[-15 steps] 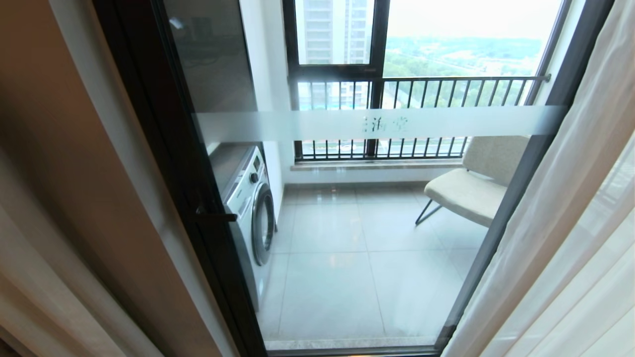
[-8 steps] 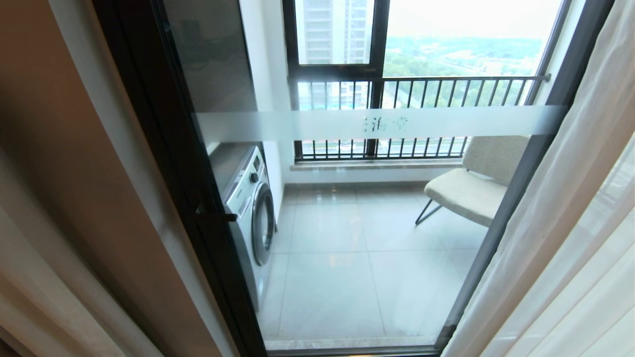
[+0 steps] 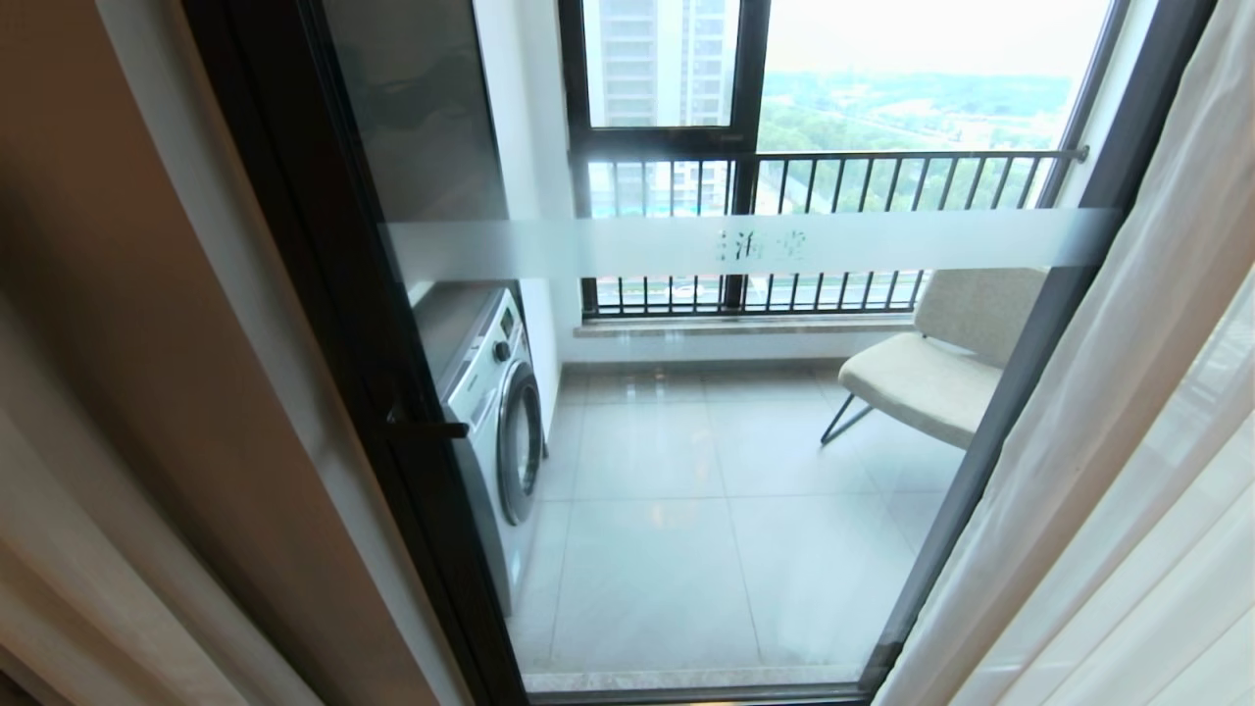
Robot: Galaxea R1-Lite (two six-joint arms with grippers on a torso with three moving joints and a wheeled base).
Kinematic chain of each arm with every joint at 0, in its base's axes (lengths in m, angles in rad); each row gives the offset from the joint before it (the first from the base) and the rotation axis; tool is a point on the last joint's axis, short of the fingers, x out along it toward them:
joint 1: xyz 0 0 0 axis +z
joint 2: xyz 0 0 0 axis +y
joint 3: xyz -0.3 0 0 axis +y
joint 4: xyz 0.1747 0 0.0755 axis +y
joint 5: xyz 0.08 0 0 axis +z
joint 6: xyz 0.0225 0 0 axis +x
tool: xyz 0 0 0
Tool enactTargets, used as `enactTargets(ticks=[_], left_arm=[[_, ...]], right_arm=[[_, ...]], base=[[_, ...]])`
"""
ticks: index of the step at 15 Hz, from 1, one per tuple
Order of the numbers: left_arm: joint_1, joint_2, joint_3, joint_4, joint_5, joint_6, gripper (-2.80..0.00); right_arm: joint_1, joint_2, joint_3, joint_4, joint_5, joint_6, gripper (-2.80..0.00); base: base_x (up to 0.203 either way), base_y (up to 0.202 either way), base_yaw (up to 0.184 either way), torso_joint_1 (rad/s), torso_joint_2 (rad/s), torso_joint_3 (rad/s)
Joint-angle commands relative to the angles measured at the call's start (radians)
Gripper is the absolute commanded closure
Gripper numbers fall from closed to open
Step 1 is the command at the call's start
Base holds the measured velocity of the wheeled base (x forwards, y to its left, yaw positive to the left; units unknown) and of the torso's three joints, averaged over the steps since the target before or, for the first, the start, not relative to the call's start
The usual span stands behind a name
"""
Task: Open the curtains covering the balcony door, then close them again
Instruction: Close the inner curtains on both sides
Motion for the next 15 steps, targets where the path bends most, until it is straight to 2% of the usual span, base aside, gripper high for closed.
enactTargets(ticks=[1,4,9,10,15], left_arm=[[0.002,0.076,-0.041,-0.032,-0.015,-0.001,-2.80],[0.001,0.101,-0.065,-0.041,-0.066,-0.002,-2.80],[0.001,0.122,-0.085,-0.044,-0.075,-0.001,-2.80],[0.000,0.128,-0.087,-0.051,-0.075,-0.001,0.00],[0.001,0.144,-0.097,-0.081,-0.076,-0.001,0.00]], right_arm=[[0.000,0.001,0.000,0.000,0.000,0.000,0.00],[0.000,0.001,0.000,0.000,0.000,-0.001,0.00],[0.000,0.001,0.000,0.000,0.000,-0.001,0.00],[0.000,0.001,0.000,0.000,0.000,-0.001,0.00],[-0.001,0.001,0.000,0.000,0.000,-0.001,0.00]], base=[[0.000,0.000,0.000,0.000,0.00,0.000],[0.000,0.000,0.000,0.000,0.00,0.000],[0.000,0.000,0.000,0.000,0.00,0.000],[0.000,0.000,0.000,0.000,0.00,0.000],[0.000,0.000,0.000,0.000,0.00,0.000]])
